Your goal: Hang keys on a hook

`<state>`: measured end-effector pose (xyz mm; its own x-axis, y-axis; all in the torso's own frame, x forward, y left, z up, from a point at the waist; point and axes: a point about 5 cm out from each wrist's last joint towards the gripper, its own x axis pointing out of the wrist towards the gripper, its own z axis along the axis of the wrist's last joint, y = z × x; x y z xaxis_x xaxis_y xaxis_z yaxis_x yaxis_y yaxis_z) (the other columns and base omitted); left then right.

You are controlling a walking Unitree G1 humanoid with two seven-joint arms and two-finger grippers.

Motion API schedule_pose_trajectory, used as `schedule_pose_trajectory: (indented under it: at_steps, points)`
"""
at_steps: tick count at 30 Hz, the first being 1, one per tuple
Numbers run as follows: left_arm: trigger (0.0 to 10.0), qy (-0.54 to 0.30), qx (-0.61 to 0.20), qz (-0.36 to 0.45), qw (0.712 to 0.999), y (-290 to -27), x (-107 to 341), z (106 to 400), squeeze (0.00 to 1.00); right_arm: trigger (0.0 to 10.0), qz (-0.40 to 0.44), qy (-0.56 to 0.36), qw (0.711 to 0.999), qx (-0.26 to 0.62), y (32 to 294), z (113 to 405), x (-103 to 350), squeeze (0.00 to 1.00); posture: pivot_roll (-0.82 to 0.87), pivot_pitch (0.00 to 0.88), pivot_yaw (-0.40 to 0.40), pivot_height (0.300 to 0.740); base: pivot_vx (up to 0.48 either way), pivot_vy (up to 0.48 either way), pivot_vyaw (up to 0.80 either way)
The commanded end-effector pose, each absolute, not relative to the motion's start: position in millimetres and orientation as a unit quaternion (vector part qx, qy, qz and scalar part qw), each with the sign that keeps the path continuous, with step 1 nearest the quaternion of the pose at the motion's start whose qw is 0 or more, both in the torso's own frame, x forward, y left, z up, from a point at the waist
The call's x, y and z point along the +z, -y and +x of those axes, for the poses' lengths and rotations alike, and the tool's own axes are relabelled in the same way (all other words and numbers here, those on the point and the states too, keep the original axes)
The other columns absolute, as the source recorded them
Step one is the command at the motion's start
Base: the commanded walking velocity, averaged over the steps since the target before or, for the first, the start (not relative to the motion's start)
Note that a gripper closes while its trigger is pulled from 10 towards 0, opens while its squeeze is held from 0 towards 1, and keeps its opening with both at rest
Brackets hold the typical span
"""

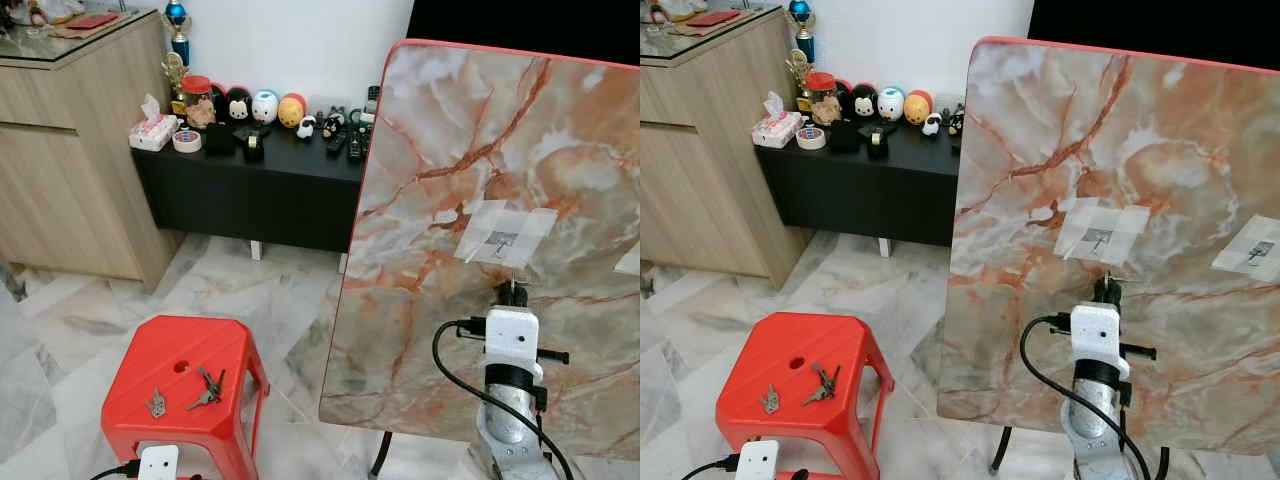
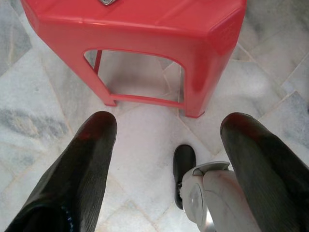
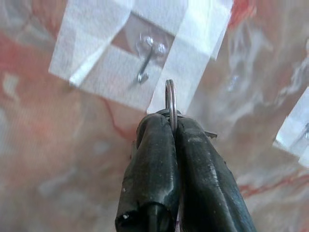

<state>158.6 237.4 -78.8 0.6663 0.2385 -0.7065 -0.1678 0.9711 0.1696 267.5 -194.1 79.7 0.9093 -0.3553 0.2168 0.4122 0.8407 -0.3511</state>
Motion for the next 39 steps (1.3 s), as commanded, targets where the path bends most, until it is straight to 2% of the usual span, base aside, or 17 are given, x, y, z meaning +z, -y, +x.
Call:
schedule_pose_trajectory:
  at_steps: [1, 14, 20, 39]
  points:
    - [10.0, -0.395, 0.103, 0.048, 0.912, -233.7, -79.6, 159.3, 0.00, 10.0, -0.213, 0.093, 0.949, -0.211, 197.9, 272.2, 90.6, 0.00, 0.07, 0.000, -0.110, 0.740, 0.000, 0.000, 0.00]
    - [10.0, -0.395, 0.102, 0.048, 0.912, -232.8, -79.9, 159.1, 0.00, 10.0, -0.245, 0.096, 0.937, -0.228, 204.4, 277.2, 95.5, 0.00, 0.07, 0.000, -0.111, 0.740, 0.000, 0.000, 0.00]
    - [10.0, -0.395, 0.103, 0.048, 0.911, -232.9, -79.9, 159.0, 0.00, 10.0, -0.290, 0.086, 0.929, -0.213, 202.3, 281.0, 92.8, 0.00, 0.07, 0.000, -0.112, 0.740, 0.000, 0.000, 0.00]
    - [10.0, -0.395, 0.104, 0.046, 0.912, -232.2, -80.0, 159.3, 0.00, 10.0, -0.319, 0.055, 0.925, -0.197, 200.8, 281.9, 83.5, 0.00, 0.07, 0.000, -0.114, 0.740, 0.000, 0.000, 0.00]
